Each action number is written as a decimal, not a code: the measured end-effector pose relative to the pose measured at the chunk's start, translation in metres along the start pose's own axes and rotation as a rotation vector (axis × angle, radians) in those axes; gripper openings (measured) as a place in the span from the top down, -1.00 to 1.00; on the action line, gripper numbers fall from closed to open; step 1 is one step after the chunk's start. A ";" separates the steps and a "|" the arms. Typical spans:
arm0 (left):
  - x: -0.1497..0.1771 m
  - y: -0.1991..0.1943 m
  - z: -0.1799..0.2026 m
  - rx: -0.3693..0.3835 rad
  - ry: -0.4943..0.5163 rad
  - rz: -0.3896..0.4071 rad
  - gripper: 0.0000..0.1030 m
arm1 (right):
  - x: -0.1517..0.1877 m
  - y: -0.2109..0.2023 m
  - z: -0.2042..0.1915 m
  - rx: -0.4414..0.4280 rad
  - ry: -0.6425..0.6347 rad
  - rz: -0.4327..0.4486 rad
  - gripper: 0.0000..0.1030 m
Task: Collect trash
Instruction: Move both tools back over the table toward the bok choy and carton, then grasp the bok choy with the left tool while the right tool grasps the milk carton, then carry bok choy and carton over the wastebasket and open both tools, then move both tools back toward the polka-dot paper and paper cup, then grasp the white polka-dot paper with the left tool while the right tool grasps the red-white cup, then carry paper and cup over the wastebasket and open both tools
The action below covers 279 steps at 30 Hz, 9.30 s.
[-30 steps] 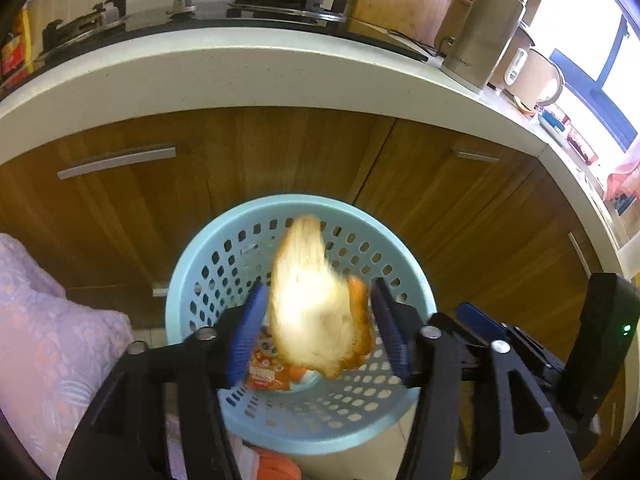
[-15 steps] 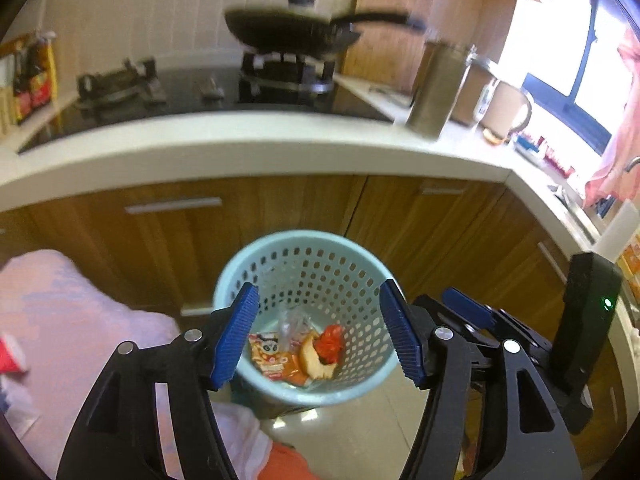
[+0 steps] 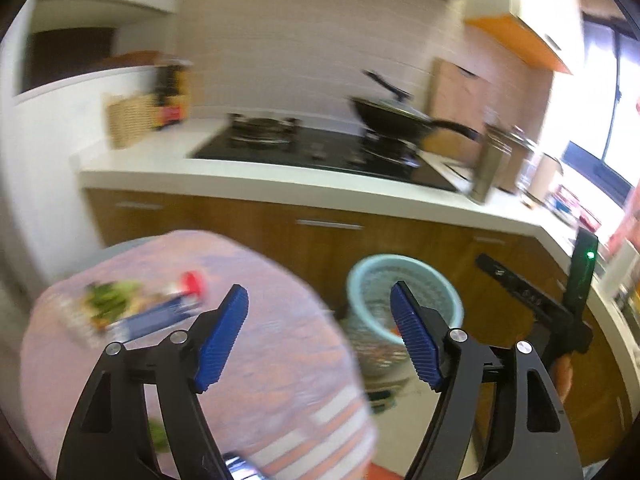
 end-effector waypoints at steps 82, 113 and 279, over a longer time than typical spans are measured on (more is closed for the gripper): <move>0.150 -0.039 -0.190 -0.350 -0.412 0.043 0.26 | 0.158 0.140 -0.313 -0.598 -0.753 -0.398 0.33; -0.016 0.178 0.096 0.131 0.217 -0.246 0.26 | 0.045 0.113 0.100 0.243 0.018 -0.233 0.32; -0.030 0.257 0.148 0.193 0.241 -0.296 0.93 | 0.022 0.106 0.114 0.362 0.112 -0.149 -0.43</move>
Point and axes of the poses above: each gripper's, at about its wrist camera, not at the fingertips, and y roughly the way its jaws point, z to its right, x to its underside, the point moved 2 cm from there along y, roughly the way its jaws point, and after that the axes turned 1 degree about -z, right-handed, at the moved point
